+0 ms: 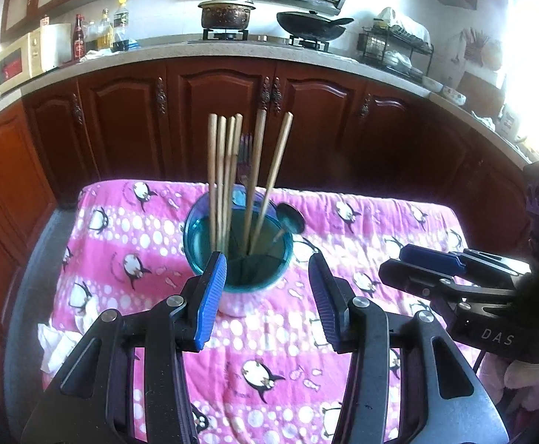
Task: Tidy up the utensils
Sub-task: 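Withdraw both open tools from the cup, then move both open tools over the white ceramic spoon and gold fork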
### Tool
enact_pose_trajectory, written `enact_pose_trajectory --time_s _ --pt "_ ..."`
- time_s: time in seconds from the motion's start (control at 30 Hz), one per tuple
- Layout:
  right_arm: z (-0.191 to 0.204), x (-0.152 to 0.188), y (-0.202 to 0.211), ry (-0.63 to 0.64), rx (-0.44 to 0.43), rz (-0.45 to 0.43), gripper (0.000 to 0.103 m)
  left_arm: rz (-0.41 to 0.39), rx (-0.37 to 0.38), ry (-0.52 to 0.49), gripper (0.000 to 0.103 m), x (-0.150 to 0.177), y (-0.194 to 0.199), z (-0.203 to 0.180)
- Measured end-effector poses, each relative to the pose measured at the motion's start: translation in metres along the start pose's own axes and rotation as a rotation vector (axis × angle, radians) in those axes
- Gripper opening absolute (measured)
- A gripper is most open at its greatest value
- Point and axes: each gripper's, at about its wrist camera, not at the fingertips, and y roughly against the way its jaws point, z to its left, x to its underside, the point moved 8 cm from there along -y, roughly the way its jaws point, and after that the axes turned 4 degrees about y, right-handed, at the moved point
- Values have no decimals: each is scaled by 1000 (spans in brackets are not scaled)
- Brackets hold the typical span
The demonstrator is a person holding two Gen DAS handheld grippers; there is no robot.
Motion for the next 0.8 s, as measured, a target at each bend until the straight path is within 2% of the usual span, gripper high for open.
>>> enact_pose_trajectory --time_s 0.27,0.53,0.8 --pt "-18 24 3 -33 15 34 41 39 21 -8 46 17 -6 -13" --pt "-59 61 2 -99 66 92 41 102 48 -1 46 41 -20 -19" --pt "-105 116 -15 -204 114 190 41 226 151 20 46 82 -46 -36"
